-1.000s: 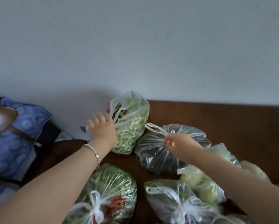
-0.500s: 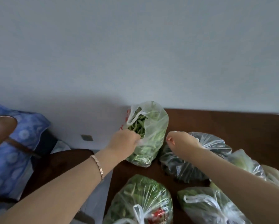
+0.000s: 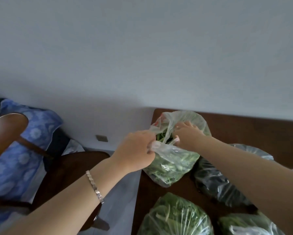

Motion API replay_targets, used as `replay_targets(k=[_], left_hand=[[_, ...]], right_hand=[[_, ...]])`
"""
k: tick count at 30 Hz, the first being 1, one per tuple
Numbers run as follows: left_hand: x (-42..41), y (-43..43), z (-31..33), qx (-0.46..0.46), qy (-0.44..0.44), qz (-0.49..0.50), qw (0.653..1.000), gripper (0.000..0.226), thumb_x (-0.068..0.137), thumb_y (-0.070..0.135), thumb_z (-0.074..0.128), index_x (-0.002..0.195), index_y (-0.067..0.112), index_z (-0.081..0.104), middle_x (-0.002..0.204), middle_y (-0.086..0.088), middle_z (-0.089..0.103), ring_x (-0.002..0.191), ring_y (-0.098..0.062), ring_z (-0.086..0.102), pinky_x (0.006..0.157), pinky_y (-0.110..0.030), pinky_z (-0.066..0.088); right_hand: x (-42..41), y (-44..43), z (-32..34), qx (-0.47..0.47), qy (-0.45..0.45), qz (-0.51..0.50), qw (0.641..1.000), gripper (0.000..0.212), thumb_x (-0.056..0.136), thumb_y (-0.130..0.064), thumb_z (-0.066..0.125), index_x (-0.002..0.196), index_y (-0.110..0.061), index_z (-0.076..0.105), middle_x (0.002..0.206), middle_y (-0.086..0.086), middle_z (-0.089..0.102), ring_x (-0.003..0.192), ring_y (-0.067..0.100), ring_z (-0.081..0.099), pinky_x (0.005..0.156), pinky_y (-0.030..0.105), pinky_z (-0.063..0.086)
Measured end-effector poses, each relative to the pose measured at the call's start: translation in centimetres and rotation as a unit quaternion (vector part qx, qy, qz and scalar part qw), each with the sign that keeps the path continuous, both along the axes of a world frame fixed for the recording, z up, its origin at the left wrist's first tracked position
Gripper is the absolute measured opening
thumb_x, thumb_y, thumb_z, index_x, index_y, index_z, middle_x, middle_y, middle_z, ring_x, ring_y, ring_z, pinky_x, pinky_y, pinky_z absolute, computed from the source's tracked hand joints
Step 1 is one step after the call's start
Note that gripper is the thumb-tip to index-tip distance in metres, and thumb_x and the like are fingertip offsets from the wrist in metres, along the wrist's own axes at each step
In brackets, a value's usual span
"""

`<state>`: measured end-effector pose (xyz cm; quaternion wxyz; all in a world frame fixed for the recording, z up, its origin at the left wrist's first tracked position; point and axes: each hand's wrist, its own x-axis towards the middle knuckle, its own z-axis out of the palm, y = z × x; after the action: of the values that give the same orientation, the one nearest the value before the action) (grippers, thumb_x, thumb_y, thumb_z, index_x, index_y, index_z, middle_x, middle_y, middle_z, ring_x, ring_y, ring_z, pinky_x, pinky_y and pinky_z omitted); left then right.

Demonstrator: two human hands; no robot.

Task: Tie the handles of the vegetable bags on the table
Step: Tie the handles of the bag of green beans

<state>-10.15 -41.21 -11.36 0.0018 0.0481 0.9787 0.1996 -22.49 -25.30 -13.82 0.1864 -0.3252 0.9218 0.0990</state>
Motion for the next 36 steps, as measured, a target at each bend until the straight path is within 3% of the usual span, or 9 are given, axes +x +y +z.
replay_targets(k=[4, 8, 12, 17, 20, 25, 30, 33, 36], left_hand=[[0.4, 0.1, 1.3, 0.087, -0.03, -0.008, 0.996, 0.007, 0.074, 0.028, 0.044, 0.076, 0.023, 0.05, 0.064, 0.005, 0.05, 0.06, -0.008, 0.044, 0.058, -0.022, 0.032], [-0.9, 0.2, 2.6, 0.194, -0.028, 0.094, 0.976, 0.03, 0.091, 0.013, 0.044, 0.118, 0.021, 0.054, 0.087, 0.006, 0.056, 0.063, 0.001, 0.043, 0.068, -0.017, 0.038], [-1.6, 0.6, 2.6, 0.178, 0.08, 0.2, 0.96, 0.036, 0.095, 0.008, 0.042, 0.129, 0.014, 0.051, 0.115, -0.006, 0.06, 0.079, -0.006, 0.052, 0.064, -0.013, 0.036], [-1.4, 1.6, 3.0, 0.196, 0.221, 0.255, 0.921, 0.032, 0.087, -0.011, 0.045, 0.11, 0.0, 0.064, 0.105, -0.016, 0.056, 0.085, -0.011, 0.046, 0.071, 0.003, 0.033], [-1.6, 1.8, 3.6, 0.192, 0.265, 0.258, 0.909, 0.034, 0.08, -0.018, 0.044, 0.102, -0.004, 0.066, 0.1, -0.016, 0.054, 0.085, -0.012, 0.046, 0.073, 0.007, 0.03], [-1.4, 3.0, 4.2, 0.247, 0.309, 0.284, 0.874, 0.014, 0.082, -0.007, 0.058, 0.093, 0.003, 0.056, 0.1, -0.014, 0.049, 0.08, -0.013, 0.053, 0.07, 0.001, 0.037], [-1.1, 4.4, 4.2, 0.286, 0.187, 0.359, 0.868, 0.05, 0.082, 0.029, 0.066, 0.049, 0.014, 0.032, 0.049, 0.005, 0.033, 0.051, -0.015, 0.03, 0.047, -0.02, 0.027], [-0.7, 5.5, 4.7, 0.357, 0.105, 0.356, 0.857, 0.05, 0.089, 0.031, 0.056, 0.046, 0.02, 0.033, 0.037, 0.009, 0.027, 0.044, -0.012, 0.025, 0.046, -0.024, 0.021], [-0.6, 6.7, 5.8, 0.443, 0.116, 0.313, 0.832, 0.032, 0.095, 0.036, 0.045, 0.065, 0.033, 0.054, 0.063, 0.018, 0.053, 0.06, 0.004, 0.051, 0.061, -0.014, 0.041]], right_hand=[[0.1, 2.1, 0.6, -0.091, -0.014, -0.007, 0.996, 0.03, 0.096, -0.025, 0.035, 0.09, -0.012, 0.061, 0.1, 0.006, 0.056, 0.1, 0.023, 0.05, 0.09, 0.035, 0.041], [0.5, 4.3, 3.8, -0.231, -0.011, -0.104, 0.967, 0.046, 0.099, -0.034, 0.03, 0.061, -0.01, 0.043, 0.057, 0.003, 0.044, 0.053, 0.018, 0.04, 0.05, 0.03, 0.032], [2.5, 4.5, 6.8, -0.357, 0.02, -0.109, 0.928, 0.053, 0.097, -0.042, 0.028, 0.057, -0.012, 0.045, 0.048, 0.0, 0.04, 0.043, 0.016, 0.033, 0.046, 0.03, 0.027], [6.4, 5.6, 7.7, -0.378, -0.046, -0.066, 0.922, 0.051, 0.098, -0.035, 0.031, 0.051, -0.015, 0.027, 0.042, -0.004, 0.03, 0.037, 0.009, 0.026, 0.058, 0.041, 0.048], [7.3, 7.1, 8.0, -0.44, -0.058, -0.099, 0.89, 0.05, 0.097, -0.035, 0.036, 0.05, -0.018, 0.026, 0.039, -0.012, 0.023, 0.041, 0.015, 0.028, 0.076, 0.056, 0.051], [6.3, 7.8, 8.2, -0.433, -0.031, -0.145, 0.889, 0.042, 0.097, -0.028, 0.04, 0.059, -0.009, 0.041, 0.047, -0.01, 0.04, 0.045, 0.014, 0.033, 0.052, 0.037, 0.041], [4.9, 7.4, 7.5, -0.463, -0.017, -0.21, 0.861, 0.033, 0.088, -0.017, 0.049, 0.06, -0.001, 0.041, 0.064, 0.007, 0.041, 0.058, 0.018, 0.036, 0.054, 0.029, 0.026], [4.1, 7.1, 7.6, -0.51, -0.009, -0.212, 0.834, 0.033, 0.087, -0.02, 0.054, 0.064, 0.002, 0.062, 0.093, 0.0, 0.056, 0.088, 0.015, 0.049, 0.073, 0.028, 0.036], [3.6, 6.8, 7.8, -0.542, -0.061, -0.173, 0.82, 0.025, 0.089, -0.024, 0.055, 0.077, -0.008, 0.07, 0.116, -0.01, 0.055, 0.117, 0.01, 0.04, 0.098, 0.033, 0.034]])
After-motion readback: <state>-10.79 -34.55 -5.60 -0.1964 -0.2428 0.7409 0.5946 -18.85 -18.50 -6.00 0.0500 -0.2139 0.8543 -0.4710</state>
